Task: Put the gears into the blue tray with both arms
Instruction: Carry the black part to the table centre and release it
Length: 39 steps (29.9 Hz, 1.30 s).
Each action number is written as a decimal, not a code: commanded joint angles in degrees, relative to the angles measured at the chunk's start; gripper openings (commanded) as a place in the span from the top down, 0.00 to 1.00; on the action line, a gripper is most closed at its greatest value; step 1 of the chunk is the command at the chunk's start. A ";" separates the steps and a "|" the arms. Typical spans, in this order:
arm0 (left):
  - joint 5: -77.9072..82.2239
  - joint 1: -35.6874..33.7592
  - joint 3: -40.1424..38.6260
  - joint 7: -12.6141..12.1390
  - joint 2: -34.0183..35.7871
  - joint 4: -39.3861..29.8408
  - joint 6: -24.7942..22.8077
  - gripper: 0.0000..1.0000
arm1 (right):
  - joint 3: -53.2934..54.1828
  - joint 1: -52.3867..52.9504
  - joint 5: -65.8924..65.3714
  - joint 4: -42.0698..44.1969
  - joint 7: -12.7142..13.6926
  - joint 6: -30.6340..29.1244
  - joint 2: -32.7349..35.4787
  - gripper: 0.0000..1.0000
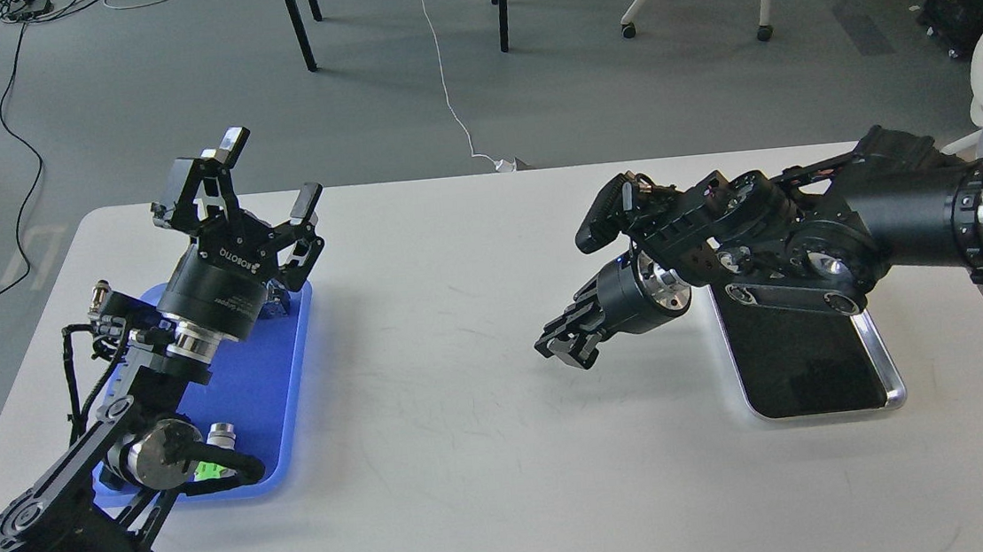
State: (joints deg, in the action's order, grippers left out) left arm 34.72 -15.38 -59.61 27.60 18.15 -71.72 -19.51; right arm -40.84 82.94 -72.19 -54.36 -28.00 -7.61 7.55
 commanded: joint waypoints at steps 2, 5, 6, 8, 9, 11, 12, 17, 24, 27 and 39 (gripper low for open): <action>0.09 0.00 -0.07 0.00 0.04 0.01 0.00 0.02 | -1.78 -1.99 0.82 1.62 0.00 2.42 -2.89 0.84; 0.09 0.00 -0.07 0.00 0.21 0.01 0.00 0.02 | -1.96 -2.70 0.82 1.80 0.00 2.87 -3.42 0.84; 0.09 0.00 -0.07 0.09 0.48 0.01 0.00 0.02 | -1.96 -2.87 0.82 1.97 0.00 2.87 -3.42 0.84; 0.09 0.00 -0.07 0.09 0.65 0.01 0.00 0.02 | -1.96 -3.14 0.82 1.98 0.00 2.96 -3.42 0.84; 0.09 0.00 -0.07 0.00 0.65 0.01 0.00 0.02 | -2.05 -3.23 0.82 1.98 0.00 2.96 -3.42 0.84; 0.09 0.00 0.02 0.09 0.74 0.01 0.00 0.02 | -1.96 -3.49 0.82 1.98 0.00 3.04 -3.42 0.83; 0.09 0.00 0.02 0.00 0.74 0.01 0.00 0.02 | -1.96 -3.58 0.82 1.98 0.00 3.04 -3.42 0.82; 0.00 0.09 0.02 0.00 0.83 -0.34 0.00 0.02 | -2.05 -3.58 0.82 2.06 0.00 3.04 -3.42 0.76; 0.09 0.09 0.11 0.09 1.09 -0.52 0.00 0.02 | -1.96 -3.58 0.82 1.98 0.00 3.13 -3.34 0.56; 0.00 0.09 0.11 0.00 1.44 -0.61 0.00 0.02 | -1.96 -3.40 1.70 1.89 0.00 4.27 -3.07 0.39; 0.09 0.18 0.72 0.00 2.94 -1.22 -0.26 0.02 | 11.29 -3.31 16.62 -0.65 0.00 5.24 9.83 0.05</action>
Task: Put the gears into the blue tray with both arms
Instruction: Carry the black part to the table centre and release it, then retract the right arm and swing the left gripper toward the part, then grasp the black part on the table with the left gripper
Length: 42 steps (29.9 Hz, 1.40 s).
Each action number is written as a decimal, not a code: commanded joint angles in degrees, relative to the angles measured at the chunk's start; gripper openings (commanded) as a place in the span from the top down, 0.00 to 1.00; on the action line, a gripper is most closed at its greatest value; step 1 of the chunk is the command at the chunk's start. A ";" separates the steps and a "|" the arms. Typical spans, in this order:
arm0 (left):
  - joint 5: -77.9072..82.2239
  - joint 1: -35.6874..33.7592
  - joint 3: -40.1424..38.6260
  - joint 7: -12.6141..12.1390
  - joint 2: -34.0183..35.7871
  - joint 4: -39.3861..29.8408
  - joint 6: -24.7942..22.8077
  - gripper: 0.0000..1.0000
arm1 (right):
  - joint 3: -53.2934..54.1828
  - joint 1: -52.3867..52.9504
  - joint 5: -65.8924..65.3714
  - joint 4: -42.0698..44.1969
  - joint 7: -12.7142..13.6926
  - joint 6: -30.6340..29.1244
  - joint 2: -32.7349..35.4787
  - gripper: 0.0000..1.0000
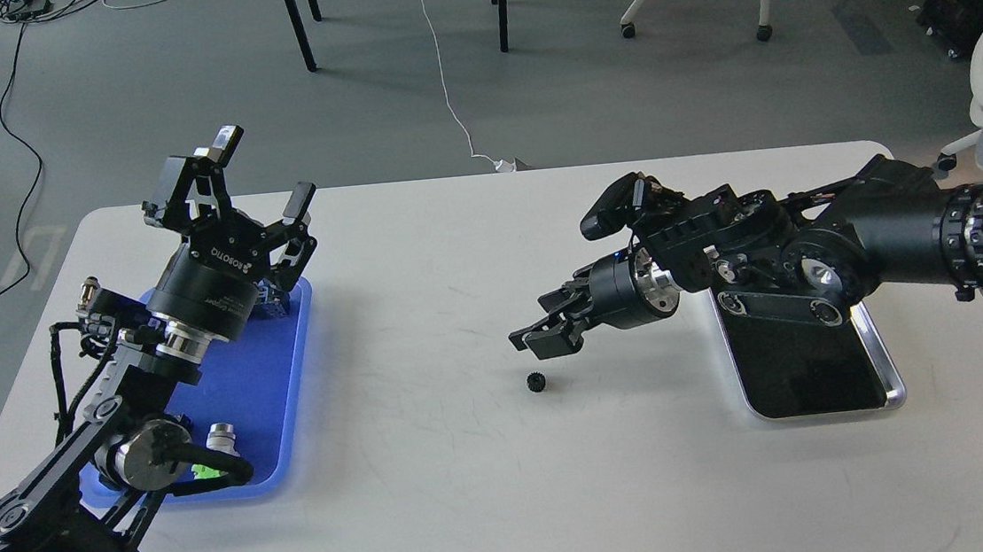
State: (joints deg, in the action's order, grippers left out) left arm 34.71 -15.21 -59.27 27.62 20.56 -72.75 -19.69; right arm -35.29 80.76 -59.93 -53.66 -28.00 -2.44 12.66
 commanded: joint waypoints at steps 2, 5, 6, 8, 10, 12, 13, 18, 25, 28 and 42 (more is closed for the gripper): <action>0.09 0.00 0.56 0.07 0.80 -0.20 -0.17 0.02 | 10.66 -3.93 9.28 -2.32 0.00 0.07 7.98 0.05; 2.02 0.00 0.65 0.16 1.33 -0.20 -0.09 0.02 | 22.77 -11.74 17.54 -2.94 0.00 0.07 11.76 0.05; 3.24 0.00 0.65 0.16 1.41 -0.28 -0.17 0.02 | 27.77 -14.99 20.18 -2.85 0.00 0.07 12.81 0.05; 6.14 0.00 0.65 0.25 1.42 -0.55 -0.35 0.02 | 36.48 -21.93 24.84 -2.77 0.00 0.07 13.88 0.05; 9.83 0.00 0.83 0.25 1.42 -1.69 -0.35 0.02 | 46.58 -28.88 29.76 -2.85 0.00 -0.45 13.88 0.05; 14.13 0.00 0.91 0.25 1.42 -2.92 -0.44 0.02 | 53.81 -34.33 34.24 -2.94 0.00 -0.72 13.70 0.05; 16.94 0.00 1.09 0.33 1.42 -3.53 -0.44 0.02 | 56.80 -36.62 36.70 -3.29 0.00 -0.81 13.70 0.05; 36.08 -2.36 5.83 0.38 3.34 -6.26 -0.70 0.02 | 69.02 -47.00 51.47 -3.56 0.00 -3.61 13.70 0.03; 61.05 -18.07 23.21 0.38 4.23 -5.91 -0.61 0.02 | 76.86 -54.30 54.39 -3.82 0.00 -7.57 14.06 0.03; 71.25 -25.90 30.77 0.38 4.05 -3.46 -0.61 0.02 | 78.36 -55.89 54.39 -3.82 0.00 -8.36 14.06 0.03; 90.29 -39.46 48.81 0.38 -10.18 17.37 2.28 0.03 | 79.94 -57.21 54.39 -3.73 0.00 -8.54 14.14 0.03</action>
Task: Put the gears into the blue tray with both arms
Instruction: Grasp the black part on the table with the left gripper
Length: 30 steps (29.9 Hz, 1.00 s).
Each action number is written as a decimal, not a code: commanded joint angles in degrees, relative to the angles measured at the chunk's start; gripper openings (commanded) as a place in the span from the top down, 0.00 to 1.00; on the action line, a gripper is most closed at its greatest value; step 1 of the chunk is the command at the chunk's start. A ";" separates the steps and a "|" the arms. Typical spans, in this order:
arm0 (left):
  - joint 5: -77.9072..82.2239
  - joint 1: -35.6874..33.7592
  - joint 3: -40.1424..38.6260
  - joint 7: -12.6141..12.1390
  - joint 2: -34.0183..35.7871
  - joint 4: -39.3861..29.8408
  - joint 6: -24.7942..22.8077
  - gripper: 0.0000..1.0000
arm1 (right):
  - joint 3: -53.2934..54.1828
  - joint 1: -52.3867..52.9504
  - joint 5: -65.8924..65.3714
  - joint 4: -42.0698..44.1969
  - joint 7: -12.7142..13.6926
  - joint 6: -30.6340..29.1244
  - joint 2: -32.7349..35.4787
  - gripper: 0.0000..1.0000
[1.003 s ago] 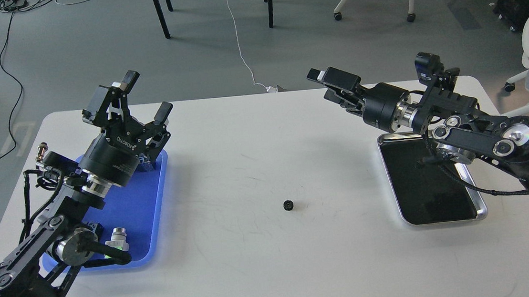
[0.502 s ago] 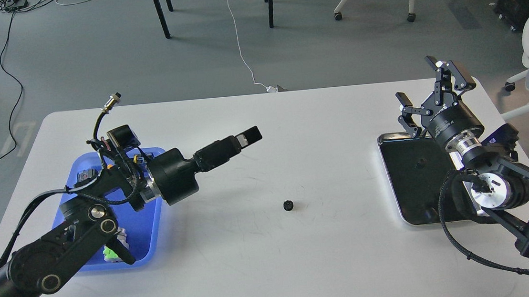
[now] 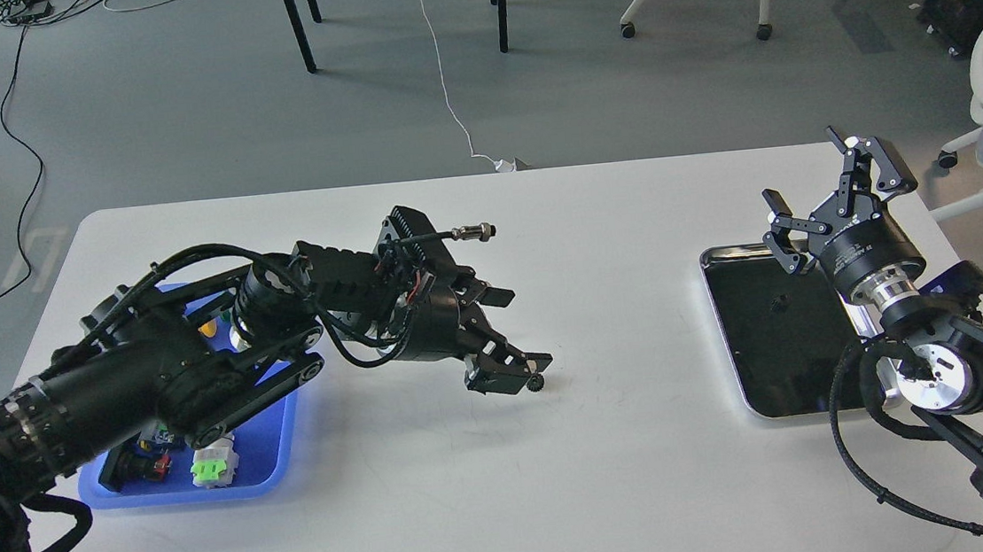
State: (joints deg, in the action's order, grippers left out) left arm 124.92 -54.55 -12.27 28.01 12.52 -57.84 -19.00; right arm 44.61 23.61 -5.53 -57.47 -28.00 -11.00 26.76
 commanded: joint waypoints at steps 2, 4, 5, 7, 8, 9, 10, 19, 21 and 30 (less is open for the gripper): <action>0.08 -0.11 3.39 -0.01 -3.28 3.61 2.74 0.04 | 0.04 -0.31 0.00 0.08 0.00 -0.07 0.04 0.03; 0.08 -0.11 4.62 -0.01 -3.64 4.93 3.09 0.05 | 0.04 -0.32 0.00 0.08 0.00 -0.07 0.04 0.03; 0.08 -0.11 5.15 -0.01 -3.73 5.37 3.35 0.05 | 0.04 -0.40 0.00 0.08 0.00 -0.07 0.04 0.03; 0.08 -0.03 5.94 -0.01 -3.90 5.64 3.97 0.06 | 0.04 -0.40 0.00 0.08 0.00 -0.07 0.04 0.03; 0.08 0.06 6.03 -0.01 -3.99 5.64 4.06 0.06 | 0.04 -0.40 0.00 0.00 0.00 -0.07 0.13 0.03; 0.08 0.15 6.03 -0.01 -3.99 5.72 4.15 0.08 | 0.04 -0.49 0.00 -0.01 0.00 -0.07 0.39 0.03; 0.08 0.24 6.20 -0.01 -4.08 5.90 4.15 0.09 | 0.04 -0.49 0.00 -0.01 0.00 -0.07 0.48 0.03; 0.08 0.41 6.82 -0.01 -7.41 9.33 4.41 0.14 | 0.13 -0.84 0.00 -0.01 0.00 -0.07 0.48 0.03; 0.08 0.41 6.82 -0.01 -8.12 9.94 4.41 0.15 | 0.13 -0.84 0.00 -0.01 0.00 -0.07 0.57 0.03; 0.08 0.68 7.35 -0.01 -8.30 11.61 4.59 0.31 | 0.13 -1.19 0.00 -0.09 0.00 -0.07 1.10 0.03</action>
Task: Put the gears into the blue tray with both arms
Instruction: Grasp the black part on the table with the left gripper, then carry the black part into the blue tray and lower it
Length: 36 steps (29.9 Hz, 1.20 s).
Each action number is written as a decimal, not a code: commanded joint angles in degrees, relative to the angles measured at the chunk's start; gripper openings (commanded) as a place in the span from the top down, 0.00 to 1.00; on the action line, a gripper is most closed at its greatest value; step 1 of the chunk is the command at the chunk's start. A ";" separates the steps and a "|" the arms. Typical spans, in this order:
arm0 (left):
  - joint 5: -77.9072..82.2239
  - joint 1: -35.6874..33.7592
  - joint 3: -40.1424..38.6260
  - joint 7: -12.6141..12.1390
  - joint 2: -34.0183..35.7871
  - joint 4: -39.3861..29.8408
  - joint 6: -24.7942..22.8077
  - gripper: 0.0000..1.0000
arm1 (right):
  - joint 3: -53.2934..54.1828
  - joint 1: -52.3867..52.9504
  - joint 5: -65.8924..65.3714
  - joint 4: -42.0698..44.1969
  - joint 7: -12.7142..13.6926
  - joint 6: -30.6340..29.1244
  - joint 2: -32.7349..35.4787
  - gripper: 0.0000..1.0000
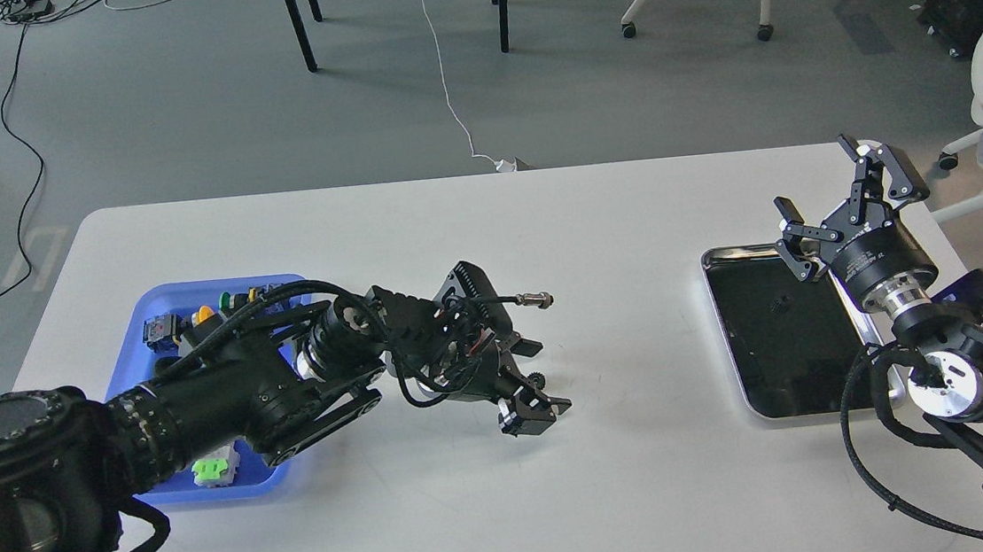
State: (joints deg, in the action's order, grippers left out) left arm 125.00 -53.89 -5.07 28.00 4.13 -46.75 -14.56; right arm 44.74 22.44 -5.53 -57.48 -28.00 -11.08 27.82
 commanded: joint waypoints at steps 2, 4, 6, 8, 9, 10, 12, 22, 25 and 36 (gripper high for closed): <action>0.00 0.28 0.15 0.00 0.26 0.87 0.68 0.36 | -0.09 -0.11 0.00 -0.09 0.00 0.00 0.04 0.03; 0.00 0.89 0.32 0.00 0.44 0.96 0.77 0.41 | -0.01 -0.29 0.00 -0.09 0.00 0.00 0.04 0.03; 0.00 0.98 0.41 0.00 0.61 0.96 0.77 0.47 | -0.01 -0.29 0.00 -0.09 0.00 0.00 0.04 0.03; 0.00 0.98 0.41 0.00 0.70 0.96 0.77 0.52 | -0.01 -0.29 0.00 -0.09 0.00 0.00 0.04 0.03; 0.00 0.98 0.41 0.00 0.70 0.96 0.77 0.52 | -0.01 -0.29 0.00 -0.09 0.00 0.00 0.04 0.03; 0.00 0.98 0.41 0.00 0.79 0.96 0.85 0.65 | -0.01 -0.29 0.00 -0.09 0.00 -0.08 0.04 0.03; 0.00 0.98 0.50 0.00 0.88 0.96 0.85 0.73 | -0.01 -0.29 0.00 -0.09 0.00 0.00 0.04 0.03; 0.00 0.19 -0.20 0.00 1.58 0.70 2.35 0.88 | -0.01 -0.47 0.00 -0.09 0.00 0.00 0.04 0.03; 0.00 -0.07 -1.25 0.00 5.86 -0.96 3.57 0.88 | -0.01 -0.38 0.00 -0.17 0.00 -0.08 0.13 0.03; -4.06 -0.42 -4.86 0.00 32.94 -9.67 3.23 0.86 | -0.01 -0.38 0.00 -0.26 0.00 -0.09 0.04 0.03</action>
State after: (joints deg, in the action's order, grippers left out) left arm 122.69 -54.90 -10.17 27.98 31.00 -55.61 -11.30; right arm 44.89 22.06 -5.54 -57.74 -28.00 -11.16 28.28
